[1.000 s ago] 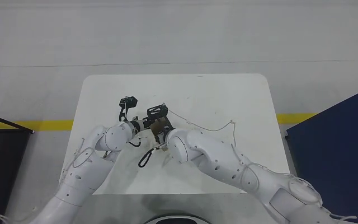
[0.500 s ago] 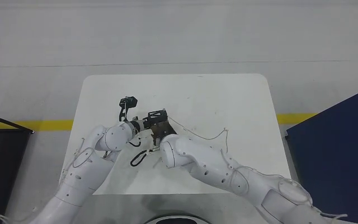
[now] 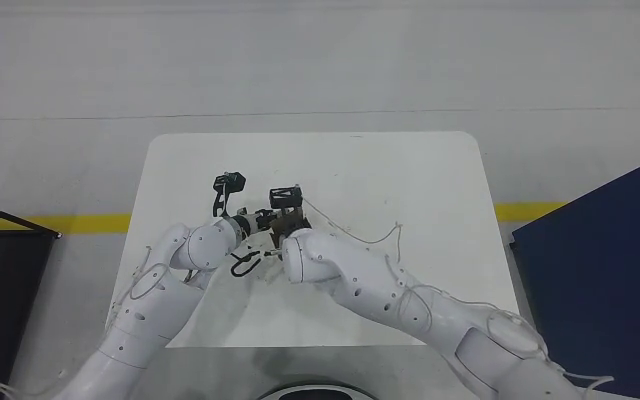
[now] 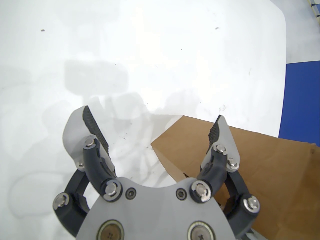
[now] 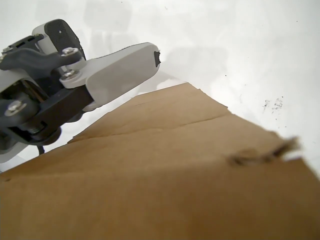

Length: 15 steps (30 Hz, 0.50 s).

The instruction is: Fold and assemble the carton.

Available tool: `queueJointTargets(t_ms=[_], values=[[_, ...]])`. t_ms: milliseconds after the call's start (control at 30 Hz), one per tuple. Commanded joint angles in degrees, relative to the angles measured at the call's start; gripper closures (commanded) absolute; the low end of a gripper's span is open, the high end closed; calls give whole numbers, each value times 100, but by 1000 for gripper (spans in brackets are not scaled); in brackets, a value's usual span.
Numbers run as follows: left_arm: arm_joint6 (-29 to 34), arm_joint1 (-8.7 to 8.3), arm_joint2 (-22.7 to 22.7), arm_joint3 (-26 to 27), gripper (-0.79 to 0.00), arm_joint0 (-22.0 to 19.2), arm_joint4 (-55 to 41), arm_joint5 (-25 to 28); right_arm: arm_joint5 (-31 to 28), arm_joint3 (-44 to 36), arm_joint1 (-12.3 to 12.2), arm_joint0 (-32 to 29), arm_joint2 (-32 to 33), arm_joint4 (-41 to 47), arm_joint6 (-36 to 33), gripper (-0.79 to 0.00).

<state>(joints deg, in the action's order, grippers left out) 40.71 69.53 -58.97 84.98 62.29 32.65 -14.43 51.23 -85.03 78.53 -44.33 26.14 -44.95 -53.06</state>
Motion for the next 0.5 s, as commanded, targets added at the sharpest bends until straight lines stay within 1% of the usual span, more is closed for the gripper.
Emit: queueJointTargets(t_ms=[0, 300, 467], values=[[0, 0, 0, 0, -785, 0, 0, 0, -29, 116, -4, 48, -12, -13, -30, 0], [0, 0, 0, 0, -785, 0, 0, 0, -278, 521, -3, 282, -73, 77, -279, 0], [0, 0, 0, 0, -785, 0, 0, 0, -276, 364, -31, 265, -73, 106, -277, 0]])
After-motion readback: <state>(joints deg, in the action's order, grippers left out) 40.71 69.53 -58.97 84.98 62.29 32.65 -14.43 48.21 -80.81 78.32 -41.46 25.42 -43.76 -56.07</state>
